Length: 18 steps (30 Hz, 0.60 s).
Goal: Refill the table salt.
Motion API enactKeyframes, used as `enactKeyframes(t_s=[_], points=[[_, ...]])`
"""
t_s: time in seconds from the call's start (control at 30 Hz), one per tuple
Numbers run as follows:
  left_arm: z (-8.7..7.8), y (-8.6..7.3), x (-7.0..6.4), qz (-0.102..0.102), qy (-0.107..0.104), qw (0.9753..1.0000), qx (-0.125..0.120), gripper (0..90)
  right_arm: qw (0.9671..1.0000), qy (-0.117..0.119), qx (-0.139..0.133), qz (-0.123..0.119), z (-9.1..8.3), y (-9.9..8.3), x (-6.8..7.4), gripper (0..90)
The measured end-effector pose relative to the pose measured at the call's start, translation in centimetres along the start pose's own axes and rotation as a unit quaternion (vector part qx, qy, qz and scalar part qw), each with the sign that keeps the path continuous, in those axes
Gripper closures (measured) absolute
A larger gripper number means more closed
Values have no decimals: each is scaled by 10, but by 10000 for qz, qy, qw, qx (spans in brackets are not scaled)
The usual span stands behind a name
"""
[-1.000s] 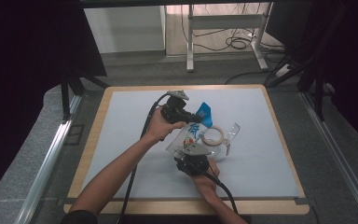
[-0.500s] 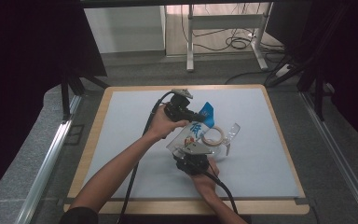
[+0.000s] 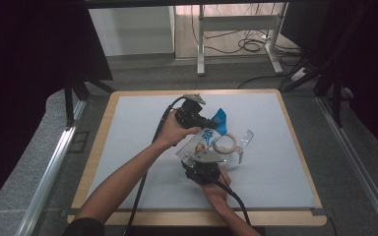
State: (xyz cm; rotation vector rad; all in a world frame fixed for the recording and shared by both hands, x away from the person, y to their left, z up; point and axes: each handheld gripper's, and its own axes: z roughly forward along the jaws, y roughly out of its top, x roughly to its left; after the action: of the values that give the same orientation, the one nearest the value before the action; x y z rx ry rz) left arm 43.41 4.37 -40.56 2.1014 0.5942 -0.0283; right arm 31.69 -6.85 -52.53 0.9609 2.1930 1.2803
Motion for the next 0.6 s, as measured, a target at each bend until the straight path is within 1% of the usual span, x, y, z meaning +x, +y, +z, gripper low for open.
enactKeyframes(t_s=[0.1,0.23,0.27,0.5,0.53,0.6], points=[[1,2,-2,40,14,10000,27,900,10000,48,-49,28,-2,2,0,532],[2,4,-2,38,2,10000,23,900,9999,67,-63,62,-4,3,0,532],[3,5,-3,6,-11,10000,2,900,9999,68,-77,65,-4,3,0,533],[6,6,-1,31,-21,10000,69,900,9997,163,-80,131,-7,5,0,534],[7,6,-2,2,-22,10000,70,900,9998,163,-89,115,-7,5,0,534],[8,7,-1,39,-9,9999,103,900,9997,189,-98,124,-8,5,-1,535]])
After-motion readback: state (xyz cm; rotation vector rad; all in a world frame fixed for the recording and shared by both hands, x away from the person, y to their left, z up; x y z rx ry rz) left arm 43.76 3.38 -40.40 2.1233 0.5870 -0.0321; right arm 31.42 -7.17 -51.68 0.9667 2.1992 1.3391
